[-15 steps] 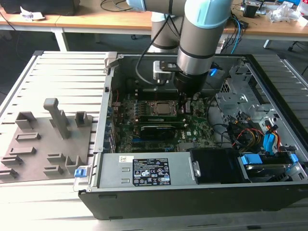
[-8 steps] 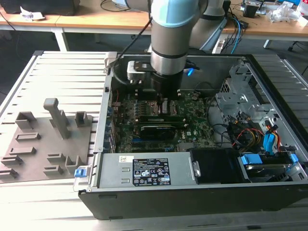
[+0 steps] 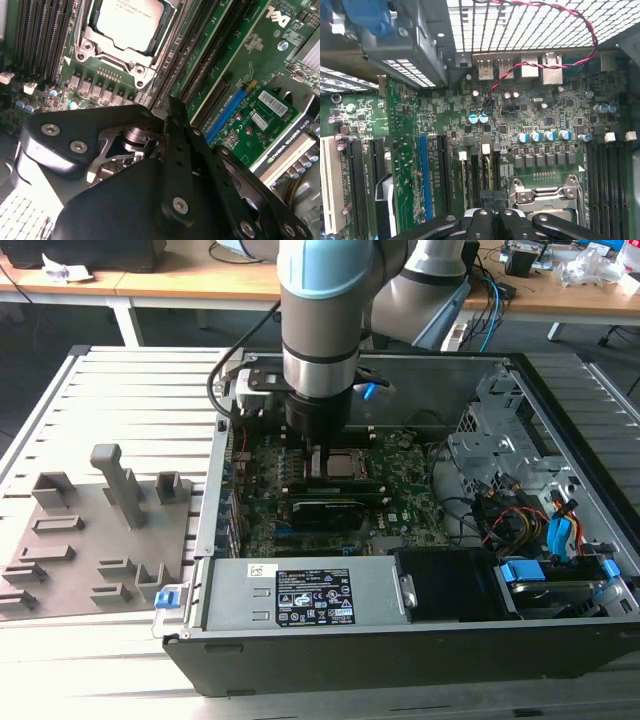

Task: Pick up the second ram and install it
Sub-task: 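Press down the second ram until it locks into place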

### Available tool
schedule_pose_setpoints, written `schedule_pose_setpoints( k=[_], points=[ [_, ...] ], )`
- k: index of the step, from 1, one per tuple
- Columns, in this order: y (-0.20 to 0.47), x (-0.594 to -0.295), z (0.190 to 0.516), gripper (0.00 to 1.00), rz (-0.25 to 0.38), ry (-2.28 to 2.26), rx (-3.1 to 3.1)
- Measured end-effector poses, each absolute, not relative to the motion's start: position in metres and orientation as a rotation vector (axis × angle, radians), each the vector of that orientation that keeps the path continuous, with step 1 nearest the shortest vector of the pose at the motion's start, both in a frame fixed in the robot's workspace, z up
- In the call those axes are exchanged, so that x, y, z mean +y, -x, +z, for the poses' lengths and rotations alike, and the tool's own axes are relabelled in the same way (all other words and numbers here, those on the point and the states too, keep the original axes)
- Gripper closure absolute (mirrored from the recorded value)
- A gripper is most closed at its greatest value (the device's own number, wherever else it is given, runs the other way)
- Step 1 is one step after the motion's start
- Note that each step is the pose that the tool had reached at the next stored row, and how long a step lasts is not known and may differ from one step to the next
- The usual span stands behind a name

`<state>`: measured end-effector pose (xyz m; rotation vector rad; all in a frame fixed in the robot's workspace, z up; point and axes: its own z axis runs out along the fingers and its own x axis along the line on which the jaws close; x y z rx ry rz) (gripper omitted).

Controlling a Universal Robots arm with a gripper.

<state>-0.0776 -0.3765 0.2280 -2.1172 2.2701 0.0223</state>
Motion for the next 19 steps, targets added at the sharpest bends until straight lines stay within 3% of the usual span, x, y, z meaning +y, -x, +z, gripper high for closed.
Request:
schedule_pose_setpoints(
  k=[10, 19],
  points=[
    [0.045, -0.376, 0.238, 0.89, 0.039, 2.124, 2.278],
    [0.042, -0.375, 0.276, 0.89, 0.040, 2.124, 2.278]
  ],
)
